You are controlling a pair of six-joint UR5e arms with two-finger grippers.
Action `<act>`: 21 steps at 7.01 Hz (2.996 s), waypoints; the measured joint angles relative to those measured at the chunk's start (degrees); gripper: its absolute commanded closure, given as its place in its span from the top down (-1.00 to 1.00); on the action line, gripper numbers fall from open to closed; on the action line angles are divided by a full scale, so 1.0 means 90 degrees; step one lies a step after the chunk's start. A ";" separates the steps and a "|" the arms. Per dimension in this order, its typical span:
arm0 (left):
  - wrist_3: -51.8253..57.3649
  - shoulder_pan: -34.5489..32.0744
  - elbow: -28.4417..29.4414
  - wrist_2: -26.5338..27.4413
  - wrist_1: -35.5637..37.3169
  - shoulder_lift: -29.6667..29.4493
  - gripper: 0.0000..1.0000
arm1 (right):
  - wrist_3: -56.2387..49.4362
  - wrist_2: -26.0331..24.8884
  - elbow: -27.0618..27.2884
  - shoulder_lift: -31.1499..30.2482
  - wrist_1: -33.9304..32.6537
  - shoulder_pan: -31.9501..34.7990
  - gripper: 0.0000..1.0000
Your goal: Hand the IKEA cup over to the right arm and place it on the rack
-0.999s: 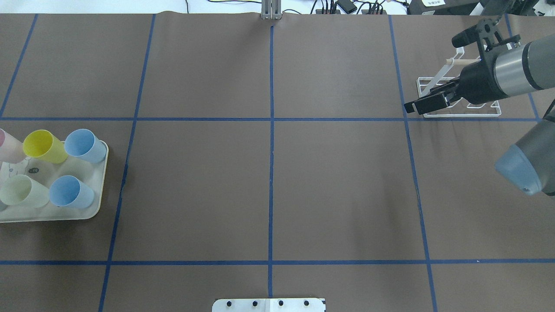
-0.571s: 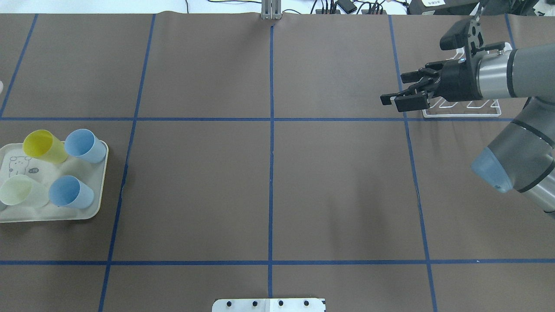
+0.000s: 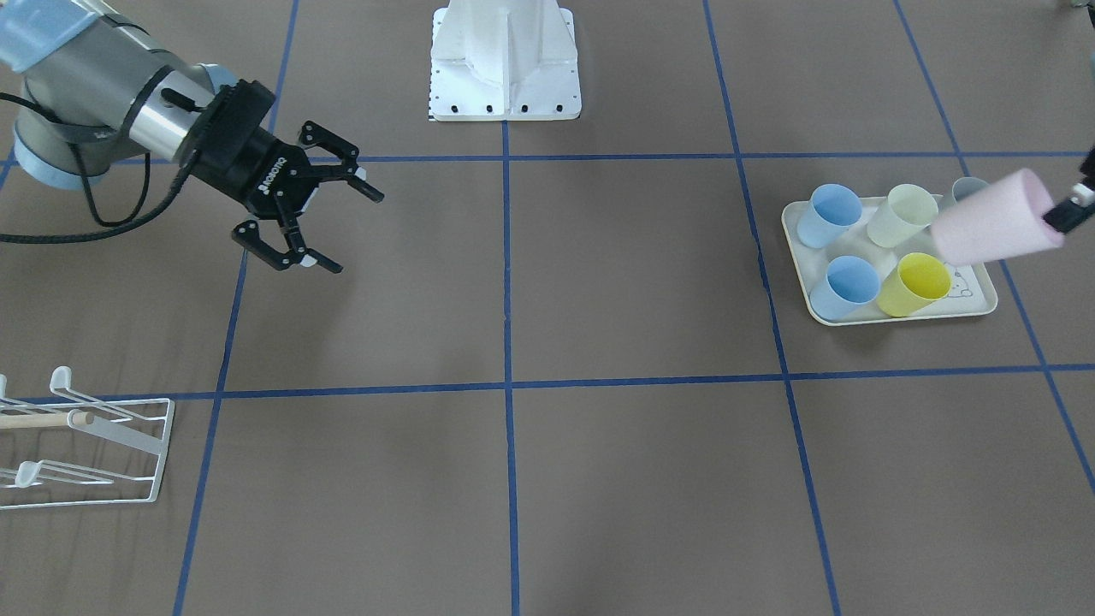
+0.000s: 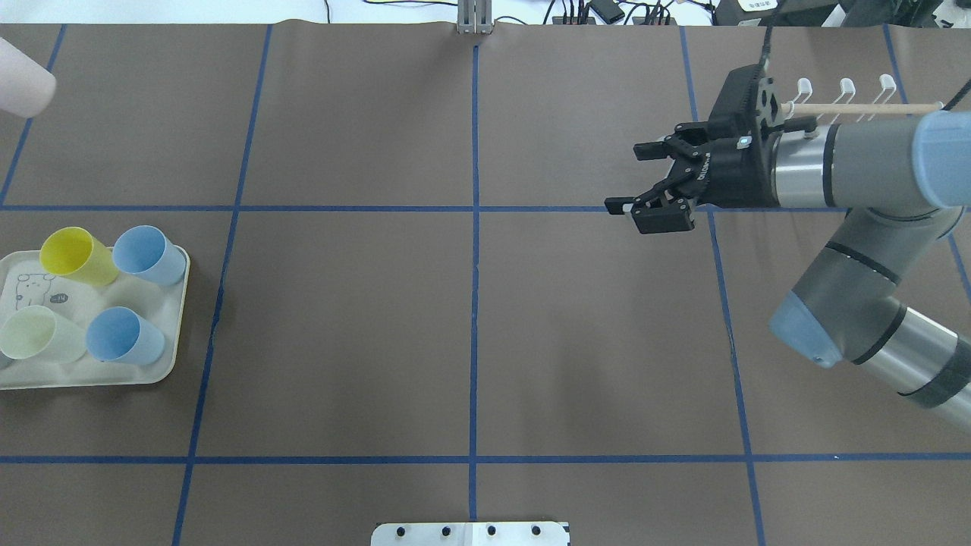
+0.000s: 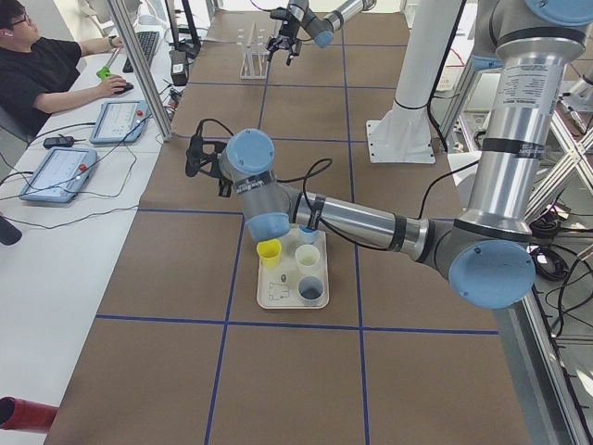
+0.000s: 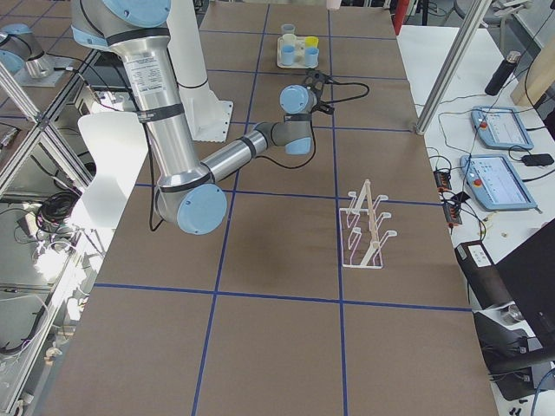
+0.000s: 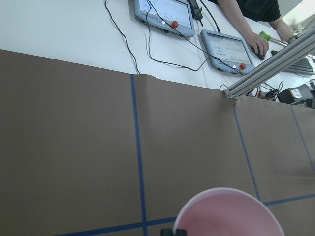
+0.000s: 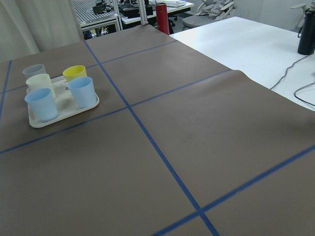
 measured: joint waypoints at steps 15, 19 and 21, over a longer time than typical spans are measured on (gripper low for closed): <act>-0.3202 0.3946 -0.0676 0.3029 0.0016 -0.1529 -1.00 | -0.0602 -0.1860 -0.0070 0.0966 0.0002 -0.1394 0.98; -0.3101 0.4166 -0.0656 0.3057 0.0019 -0.1495 -1.00 | -0.0601 -0.1861 -0.0073 0.0994 0.0002 -0.1425 0.98; -0.3068 0.4188 -0.0618 0.3056 0.0021 -0.1511 -1.00 | -0.0602 -0.1861 -0.0066 0.1000 0.0003 -0.1439 0.98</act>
